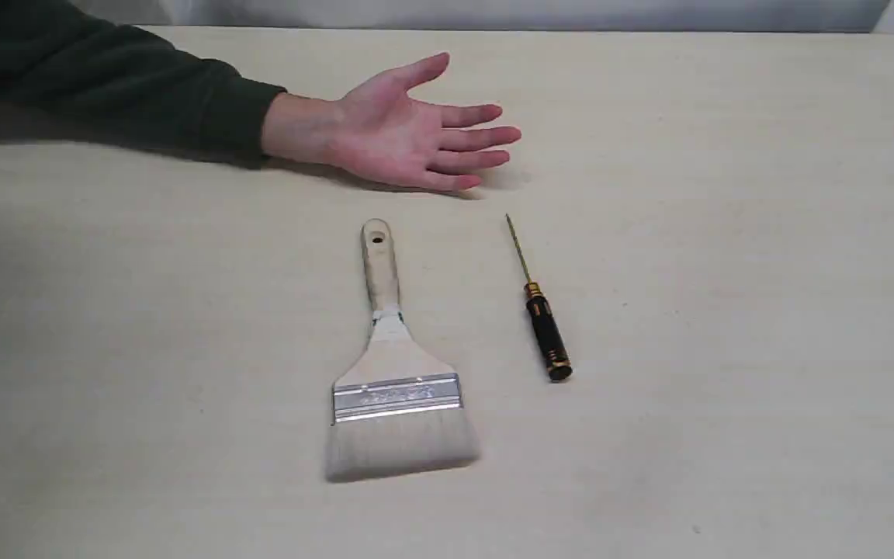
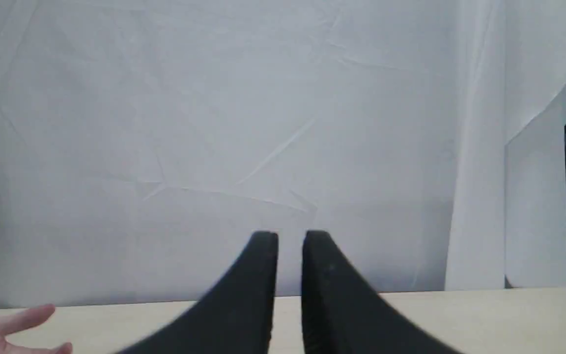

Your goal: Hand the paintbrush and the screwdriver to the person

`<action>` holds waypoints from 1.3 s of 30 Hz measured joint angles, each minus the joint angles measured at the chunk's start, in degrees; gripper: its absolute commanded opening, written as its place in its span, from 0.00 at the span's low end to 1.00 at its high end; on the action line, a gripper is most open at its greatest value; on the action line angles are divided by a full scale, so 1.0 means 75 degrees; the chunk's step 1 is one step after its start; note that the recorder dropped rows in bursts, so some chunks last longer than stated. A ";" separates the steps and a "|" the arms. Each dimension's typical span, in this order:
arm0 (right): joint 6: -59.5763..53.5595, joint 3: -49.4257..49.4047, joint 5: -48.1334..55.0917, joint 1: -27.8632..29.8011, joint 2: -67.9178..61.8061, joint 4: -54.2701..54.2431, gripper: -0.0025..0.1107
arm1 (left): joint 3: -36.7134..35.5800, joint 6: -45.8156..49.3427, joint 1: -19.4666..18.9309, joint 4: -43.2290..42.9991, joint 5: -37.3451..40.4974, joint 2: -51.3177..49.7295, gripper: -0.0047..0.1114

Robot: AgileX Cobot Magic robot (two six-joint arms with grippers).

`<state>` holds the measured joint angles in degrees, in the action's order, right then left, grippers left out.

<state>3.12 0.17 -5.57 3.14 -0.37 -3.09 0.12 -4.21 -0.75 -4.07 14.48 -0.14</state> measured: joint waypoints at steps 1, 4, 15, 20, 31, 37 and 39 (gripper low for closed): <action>0.0036 0.0000 0.0000 0.0000 0.0000 -0.0138 0.12 | 0.0000 0.0000 0.0000 0.0000 0.0000 0.0000 0.04; 0.0122 0.0000 -0.0072 0.0000 0.0000 -0.0688 0.12 | 0.0000 0.0000 0.0000 0.0000 0.0000 0.0000 0.04; 0.0546 0.1282 0.0081 -0.0812 -0.0545 -0.1318 0.12 | 0.0000 0.0000 0.0000 0.0000 0.0000 0.0000 0.04; -0.0189 0.3210 0.1535 -0.1457 -0.2467 -0.1304 0.12 | 0.0000 0.0000 0.0000 0.0000 0.0000 0.0000 0.04; -0.1016 0.6894 0.3630 -0.2877 -0.8375 -0.0853 0.06 | 0.0000 0.0000 0.0000 0.0000 0.0000 0.0000 0.04; -0.0706 0.8142 0.4796 -0.3187 -1.0839 -0.0210 0.06 | 0.0000 0.0000 0.0000 0.0000 0.0000 0.0000 0.04; -0.0706 0.8353 0.5099 -0.3187 -1.1431 -0.0156 0.06 | 0.0000 0.0000 0.0000 0.0000 0.0000 0.0000 0.04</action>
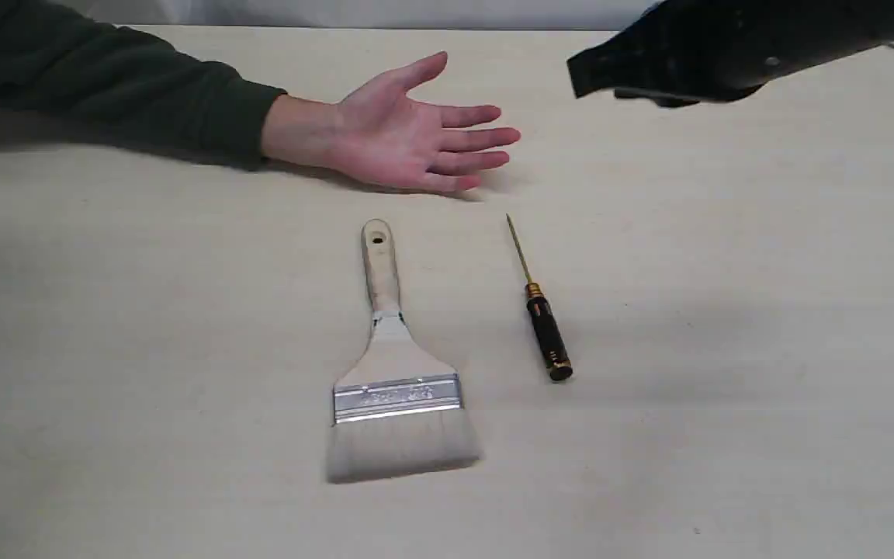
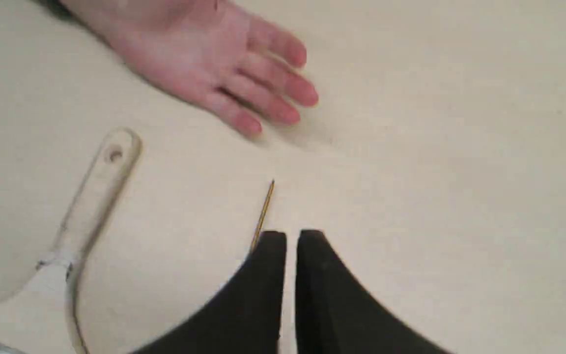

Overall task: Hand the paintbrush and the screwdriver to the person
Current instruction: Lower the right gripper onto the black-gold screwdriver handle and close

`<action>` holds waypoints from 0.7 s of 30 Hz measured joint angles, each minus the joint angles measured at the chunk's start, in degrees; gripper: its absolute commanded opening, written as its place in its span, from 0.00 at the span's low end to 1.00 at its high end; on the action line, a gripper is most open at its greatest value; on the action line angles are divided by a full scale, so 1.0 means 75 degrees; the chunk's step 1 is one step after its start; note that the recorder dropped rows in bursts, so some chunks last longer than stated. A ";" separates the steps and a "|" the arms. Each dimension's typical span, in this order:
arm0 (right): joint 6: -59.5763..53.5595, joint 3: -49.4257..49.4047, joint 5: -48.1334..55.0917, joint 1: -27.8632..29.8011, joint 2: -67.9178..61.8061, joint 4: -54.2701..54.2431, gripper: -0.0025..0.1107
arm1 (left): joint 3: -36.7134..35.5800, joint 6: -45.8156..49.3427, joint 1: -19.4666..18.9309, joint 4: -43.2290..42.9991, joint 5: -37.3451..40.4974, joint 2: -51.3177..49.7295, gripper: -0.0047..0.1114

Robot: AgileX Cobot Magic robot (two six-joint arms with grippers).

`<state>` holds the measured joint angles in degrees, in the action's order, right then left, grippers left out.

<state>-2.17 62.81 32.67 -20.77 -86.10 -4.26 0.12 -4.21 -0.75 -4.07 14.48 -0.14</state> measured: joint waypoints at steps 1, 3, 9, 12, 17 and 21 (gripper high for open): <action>0.0000 0.0080 0.0107 0.0000 -0.0335 0.0000 0.06 | 0.0000 0.0000 0.0000 0.0000 0.0000 0.0000 0.04; 0.0000 0.0154 0.0231 -0.0005 -0.0742 0.0015 0.08 | 0.0000 0.0000 0.0000 0.0000 0.0000 0.0000 0.04; -0.0154 0.0174 0.0599 -0.0076 -0.1539 -0.0243 0.28 | 0.0000 0.0000 0.0000 0.0000 0.0000 0.0000 0.04; -0.0198 0.0174 0.0801 -0.0076 -0.1833 -0.0529 0.42 | 0.0000 0.0000 0.0000 0.0000 0.0000 0.0000 0.04; -0.0216 0.0192 0.1026 -0.0076 -0.2243 -0.0883 0.52 | 0.0000 0.0000 0.0000 0.0000 0.0000 0.0000 0.04; -0.0216 0.0192 0.1356 -0.0076 -0.2615 -0.0949 0.52 | 0.0000 0.0000 0.0000 0.0000 0.0000 0.0000 0.04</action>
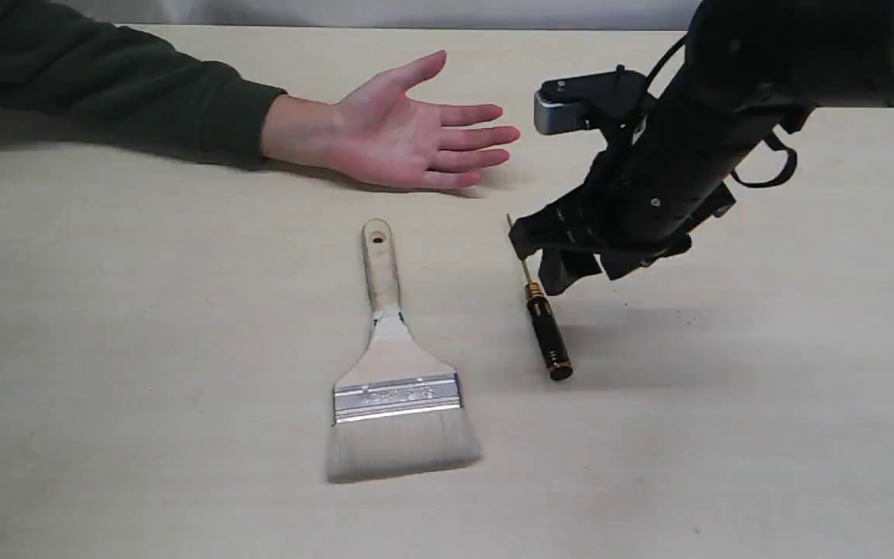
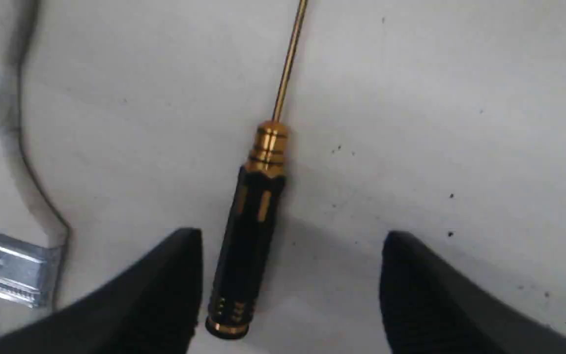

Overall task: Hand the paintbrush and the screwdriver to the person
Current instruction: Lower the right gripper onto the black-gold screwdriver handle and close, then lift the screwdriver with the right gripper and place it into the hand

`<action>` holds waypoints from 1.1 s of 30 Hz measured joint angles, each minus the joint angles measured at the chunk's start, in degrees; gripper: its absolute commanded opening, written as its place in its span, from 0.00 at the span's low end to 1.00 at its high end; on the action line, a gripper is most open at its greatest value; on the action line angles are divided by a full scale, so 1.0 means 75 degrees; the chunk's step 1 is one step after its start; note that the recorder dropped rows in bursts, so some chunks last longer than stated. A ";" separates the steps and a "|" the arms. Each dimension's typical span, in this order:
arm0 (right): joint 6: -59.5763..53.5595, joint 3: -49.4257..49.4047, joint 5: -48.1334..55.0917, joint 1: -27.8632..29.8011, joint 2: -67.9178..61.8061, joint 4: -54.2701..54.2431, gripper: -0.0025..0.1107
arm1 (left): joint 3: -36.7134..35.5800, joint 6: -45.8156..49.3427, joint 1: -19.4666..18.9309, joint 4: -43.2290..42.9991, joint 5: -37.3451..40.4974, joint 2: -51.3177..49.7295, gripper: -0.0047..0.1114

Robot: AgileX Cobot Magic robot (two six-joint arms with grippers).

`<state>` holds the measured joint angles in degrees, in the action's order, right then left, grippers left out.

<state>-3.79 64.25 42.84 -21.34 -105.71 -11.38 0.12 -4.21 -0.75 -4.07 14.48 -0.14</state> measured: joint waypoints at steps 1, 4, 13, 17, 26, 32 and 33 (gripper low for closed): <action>0.0000 0.0000 0.0039 -0.0014 -0.0095 -0.0033 0.52 | 0.0000 0.0000 0.0000 0.0000 0.0000 0.0000 0.04; 0.0000 0.0000 0.0018 -0.0146 -0.0332 -0.0052 0.52 | 0.0000 0.0000 0.0000 0.0000 0.0000 0.0000 0.04; 0.0717 0.0248 -0.0265 -0.0714 -0.0822 0.0497 0.52 | 0.0000 0.0000 0.0000 0.0000 0.0000 0.0000 0.04; 0.0836 0.0367 -0.0136 -0.0714 -0.1047 0.0567 0.52 | 0.0000 0.0000 0.0000 0.0000 0.0000 0.0000 0.04; 0.0863 0.0438 0.0030 -0.0714 -0.1341 0.0760 0.31 | 0.0000 0.0000 0.0000 0.0000 0.0000 0.0000 0.04; 0.0640 0.0451 0.0041 -0.0714 -0.1355 0.0811 0.06 | 0.0000 0.0000 0.0000 0.0000 0.0000 0.0000 0.04; 0.0620 0.0451 0.0041 -0.0714 -0.1355 0.0811 0.06 | 0.0000 0.0000 0.0000 0.0000 0.0000 0.0000 0.04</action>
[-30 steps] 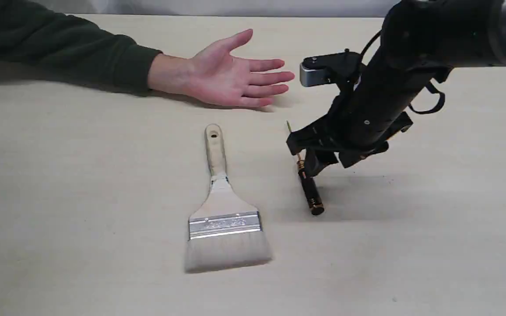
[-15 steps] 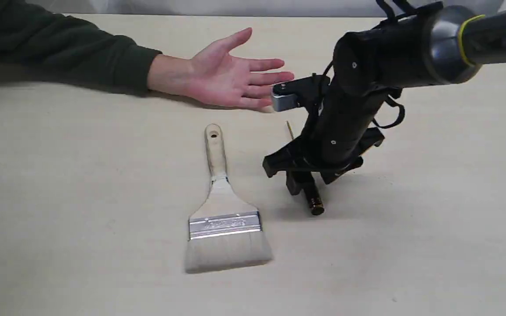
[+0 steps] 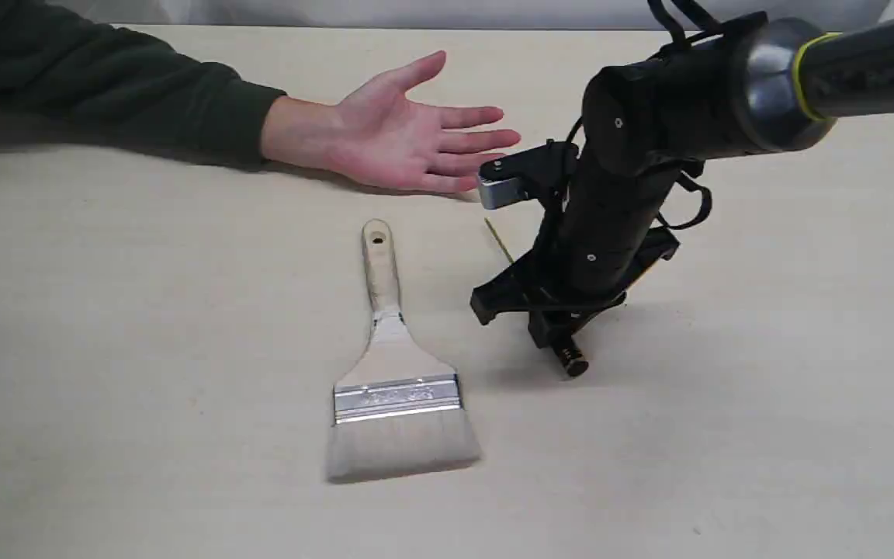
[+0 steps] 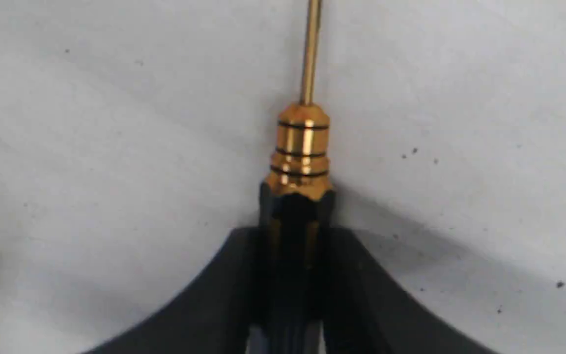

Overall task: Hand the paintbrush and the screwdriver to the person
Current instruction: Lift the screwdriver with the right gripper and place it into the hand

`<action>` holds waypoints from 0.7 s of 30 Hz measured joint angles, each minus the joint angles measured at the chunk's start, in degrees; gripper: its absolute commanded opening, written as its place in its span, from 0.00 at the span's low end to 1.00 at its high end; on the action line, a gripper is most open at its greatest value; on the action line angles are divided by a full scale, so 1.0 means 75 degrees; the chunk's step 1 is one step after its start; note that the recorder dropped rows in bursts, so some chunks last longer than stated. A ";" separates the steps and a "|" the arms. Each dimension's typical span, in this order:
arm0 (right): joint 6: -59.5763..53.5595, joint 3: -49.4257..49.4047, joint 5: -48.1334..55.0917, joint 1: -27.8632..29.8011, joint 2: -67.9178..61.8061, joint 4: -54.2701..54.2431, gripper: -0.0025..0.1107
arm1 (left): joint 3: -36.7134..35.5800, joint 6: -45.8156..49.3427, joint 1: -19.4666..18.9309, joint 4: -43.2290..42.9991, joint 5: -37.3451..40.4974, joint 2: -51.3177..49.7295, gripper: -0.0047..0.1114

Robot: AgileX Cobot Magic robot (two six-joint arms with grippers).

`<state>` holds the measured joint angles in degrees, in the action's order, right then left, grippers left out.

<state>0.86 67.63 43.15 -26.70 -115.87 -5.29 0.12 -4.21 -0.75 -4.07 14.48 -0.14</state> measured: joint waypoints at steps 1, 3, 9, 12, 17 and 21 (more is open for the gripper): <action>-0.0034 0.0000 0.0000 0.0000 0.0000 0.0000 0.06 | 0.0000 0.0000 0.0000 0.0000 0.0000 0.0000 0.04; -0.0065 0.0000 0.0000 0.0000 0.0000 0.0000 0.06 | 0.0000 0.0000 0.0000 0.0000 0.0000 0.0000 0.04; -0.0335 -0.0249 -0.0030 0.0000 0.0489 -0.0119 0.06 | 0.0000 0.0000 0.0000 0.0000 0.0000 0.0000 0.04; -0.0827 -0.0448 -0.0030 0.0000 0.1184 -0.0609 0.06 | 0.0000 0.0000 0.0000 0.0000 0.0000 0.0000 0.04; -0.1531 -0.0606 -0.0324 -0.0004 0.2453 -0.1506 0.06 | 0.0000 0.0000 0.0000 0.0000 0.0000 0.0000 0.04; -0.1622 -0.0549 -0.1021 -0.0017 0.3003 -0.1612 0.06 | 0.0000 0.0000 0.0000 0.0000 0.0000 0.0000 0.04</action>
<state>-11.30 63.52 35.49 -26.82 -93.35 -17.38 0.12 -4.21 -0.75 -4.07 14.48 -0.14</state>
